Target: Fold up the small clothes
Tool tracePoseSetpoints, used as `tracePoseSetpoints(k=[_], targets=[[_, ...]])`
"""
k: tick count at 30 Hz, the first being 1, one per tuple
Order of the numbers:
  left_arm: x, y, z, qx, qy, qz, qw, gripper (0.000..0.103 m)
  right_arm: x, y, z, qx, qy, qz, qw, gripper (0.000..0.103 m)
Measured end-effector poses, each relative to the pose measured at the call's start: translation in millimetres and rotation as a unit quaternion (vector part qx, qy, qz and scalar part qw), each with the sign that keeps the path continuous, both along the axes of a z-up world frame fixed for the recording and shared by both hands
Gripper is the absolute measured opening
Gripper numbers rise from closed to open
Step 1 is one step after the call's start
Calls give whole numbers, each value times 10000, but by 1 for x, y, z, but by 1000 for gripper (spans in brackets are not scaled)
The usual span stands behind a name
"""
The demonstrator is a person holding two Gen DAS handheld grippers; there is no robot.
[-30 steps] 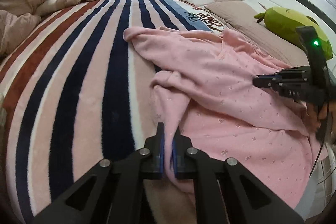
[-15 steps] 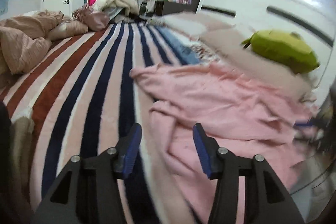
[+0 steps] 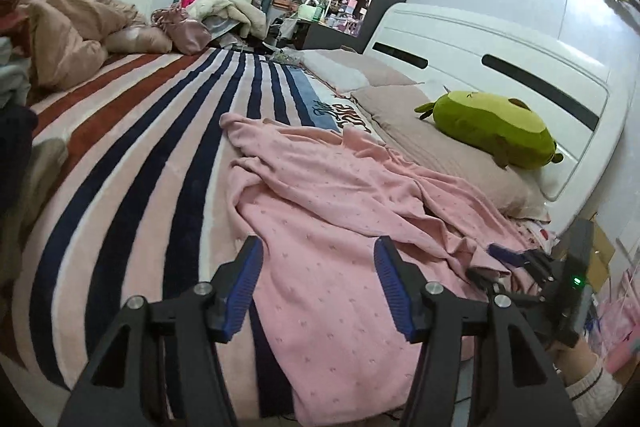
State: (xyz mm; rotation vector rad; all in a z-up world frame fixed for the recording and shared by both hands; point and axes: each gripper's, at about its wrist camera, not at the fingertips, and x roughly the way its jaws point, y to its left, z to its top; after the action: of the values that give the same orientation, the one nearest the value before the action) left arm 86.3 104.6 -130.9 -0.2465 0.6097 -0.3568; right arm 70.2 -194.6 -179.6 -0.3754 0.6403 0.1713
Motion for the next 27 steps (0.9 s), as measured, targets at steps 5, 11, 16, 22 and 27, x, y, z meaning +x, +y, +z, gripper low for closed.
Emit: tracePoseSetpoints(k=[5, 11, 16, 22, 27], targets=[[-9, -1, 8, 64, -73, 85, 9999, 54, -5, -37, 16, 935, -113, -439, 9946, 4], [-17, -4, 18, 110, -178, 53, 9998, 54, -33, -81, 31, 2131, -108, -688, 9746, 4], [-26, -10, 22, 104, -168, -7, 9998, 54, -50, -111, 16, 3324, 417, -792, 9389, 4], [-38, -21, 32, 186, -214, 3, 9996, 55, -55, -109, -27, 3517, 1039, -938, 9256, 8], [-53, -32, 48, 282, -420, -80, 9987, 63, -78, -136, -21, 3796, 617, -1203, 9152, 66]])
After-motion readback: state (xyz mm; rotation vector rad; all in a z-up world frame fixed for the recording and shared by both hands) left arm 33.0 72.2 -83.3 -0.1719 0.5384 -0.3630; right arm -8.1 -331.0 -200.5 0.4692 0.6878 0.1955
